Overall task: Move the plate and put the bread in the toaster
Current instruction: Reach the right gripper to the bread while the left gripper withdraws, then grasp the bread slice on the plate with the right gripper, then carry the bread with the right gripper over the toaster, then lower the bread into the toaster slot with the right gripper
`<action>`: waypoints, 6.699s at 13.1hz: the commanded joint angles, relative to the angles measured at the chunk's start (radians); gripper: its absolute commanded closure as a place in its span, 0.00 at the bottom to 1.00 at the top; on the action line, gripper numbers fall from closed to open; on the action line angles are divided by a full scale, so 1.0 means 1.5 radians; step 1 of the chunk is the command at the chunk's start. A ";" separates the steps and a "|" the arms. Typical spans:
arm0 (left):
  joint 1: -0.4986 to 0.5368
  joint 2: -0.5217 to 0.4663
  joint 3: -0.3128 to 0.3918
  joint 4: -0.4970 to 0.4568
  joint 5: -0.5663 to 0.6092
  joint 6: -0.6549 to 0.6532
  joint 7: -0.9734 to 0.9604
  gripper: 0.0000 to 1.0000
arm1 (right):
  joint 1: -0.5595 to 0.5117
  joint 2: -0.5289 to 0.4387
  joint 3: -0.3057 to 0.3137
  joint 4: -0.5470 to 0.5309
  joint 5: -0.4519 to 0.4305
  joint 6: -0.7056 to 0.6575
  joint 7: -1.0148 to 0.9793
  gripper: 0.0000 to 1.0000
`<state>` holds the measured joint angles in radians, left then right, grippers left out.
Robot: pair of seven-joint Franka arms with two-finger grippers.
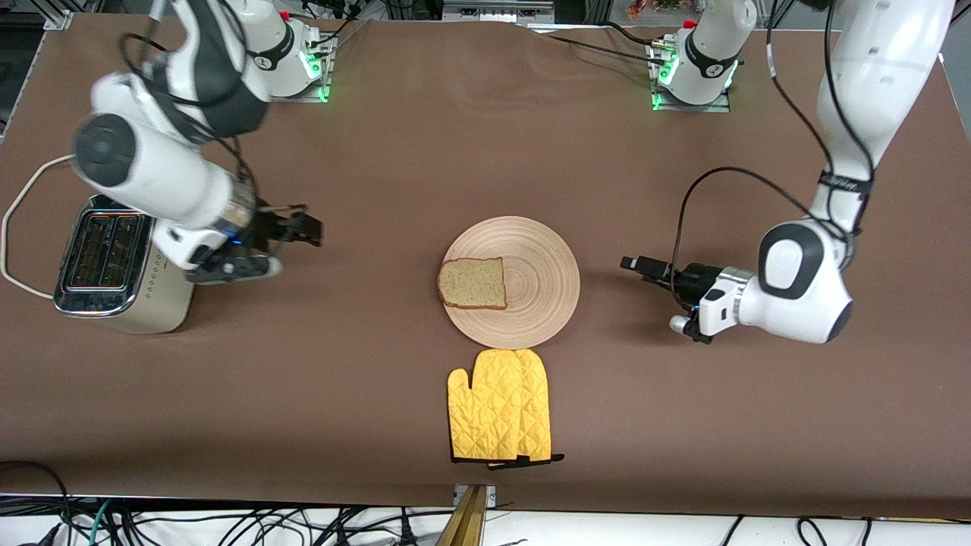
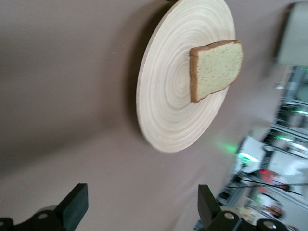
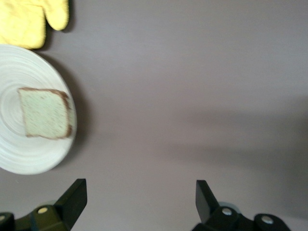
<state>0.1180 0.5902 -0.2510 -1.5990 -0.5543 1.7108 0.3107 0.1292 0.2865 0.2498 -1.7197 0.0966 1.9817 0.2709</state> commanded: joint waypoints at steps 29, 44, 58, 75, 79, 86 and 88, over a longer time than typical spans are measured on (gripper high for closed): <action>-0.110 -0.370 0.134 -0.022 0.363 -0.087 -0.241 0.00 | 0.162 0.253 0.004 -0.013 0.011 0.405 0.206 0.70; -0.110 -0.370 0.134 -0.021 0.364 -0.090 -0.239 0.00 | 0.150 0.192 -0.050 0.129 -0.003 0.080 0.145 1.00; -0.110 -0.370 0.134 -0.021 0.364 -0.090 -0.239 0.00 | 0.151 0.038 -0.413 0.154 -0.238 -0.294 -0.325 1.00; -0.116 -0.372 0.127 -0.021 0.363 -0.116 -0.238 0.00 | 0.151 0.082 -0.439 0.178 -0.492 -0.238 -0.220 1.00; -0.109 -0.371 0.134 -0.021 0.363 -0.120 -0.237 0.00 | 0.154 0.084 -0.439 0.160 -0.488 -0.236 -0.193 1.00; -0.105 -0.370 0.134 -0.021 0.363 -0.121 -0.236 0.00 | 0.153 0.089 -0.438 0.138 -0.482 -0.241 -0.177 1.00; -0.106 -0.370 0.132 -0.021 0.363 -0.121 -0.237 0.00 | 0.153 0.090 -0.438 0.137 -0.478 -0.244 -0.176 1.00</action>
<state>-0.0440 0.0242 -0.0491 -1.6571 -0.0028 1.5513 -0.0393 0.3566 0.4355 -0.4065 -1.4982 -0.6243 1.6198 -0.0059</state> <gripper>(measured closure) 0.000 0.965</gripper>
